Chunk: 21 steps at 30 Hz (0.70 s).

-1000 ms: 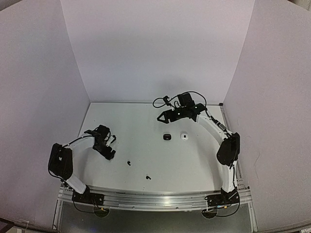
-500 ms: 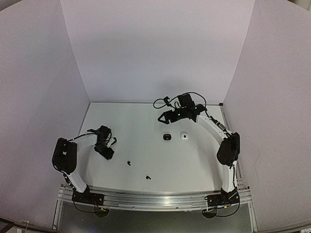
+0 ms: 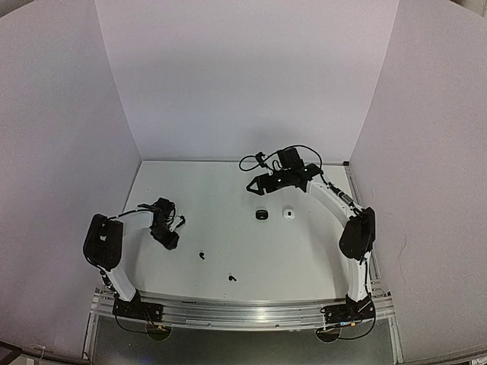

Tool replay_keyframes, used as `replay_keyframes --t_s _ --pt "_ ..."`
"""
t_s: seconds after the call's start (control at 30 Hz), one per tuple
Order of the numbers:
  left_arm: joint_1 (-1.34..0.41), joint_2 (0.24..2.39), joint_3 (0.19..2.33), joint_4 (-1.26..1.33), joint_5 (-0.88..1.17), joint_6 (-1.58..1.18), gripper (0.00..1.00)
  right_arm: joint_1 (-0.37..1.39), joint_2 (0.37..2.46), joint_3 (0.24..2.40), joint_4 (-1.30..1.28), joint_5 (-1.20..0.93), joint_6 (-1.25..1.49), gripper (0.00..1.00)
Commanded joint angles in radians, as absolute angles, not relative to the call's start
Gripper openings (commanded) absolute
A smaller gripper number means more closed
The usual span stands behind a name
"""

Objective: Insert the wireless bluetooth earbuds into the charging case
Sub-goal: Pick up the charging case from the center of the board.

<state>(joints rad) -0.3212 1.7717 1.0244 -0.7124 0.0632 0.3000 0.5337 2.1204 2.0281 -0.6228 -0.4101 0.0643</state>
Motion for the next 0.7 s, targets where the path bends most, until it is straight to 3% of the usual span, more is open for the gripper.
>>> replay_keyframes --t_s 0.0,0.23,0.43,0.67 --pt "-0.317 1.746 0.985 -0.699 0.101 0.316 0.37 0.543 2.084 2.030 -0.607 -0.400 0.074 0.82" --pt "-0.316 1.687 1.026 -0.744 0.126 0.359 0.01 0.564 2.096 2.077 -0.607 -0.403 0.117 0.82" --pt "-0.331 1.550 1.117 -0.753 0.137 0.535 0.00 0.629 2.123 2.162 -0.600 -0.348 0.310 0.81" --pt "-0.401 1.284 1.010 -0.409 0.219 0.802 0.00 0.746 2.138 2.217 -0.583 -0.317 0.568 0.75"
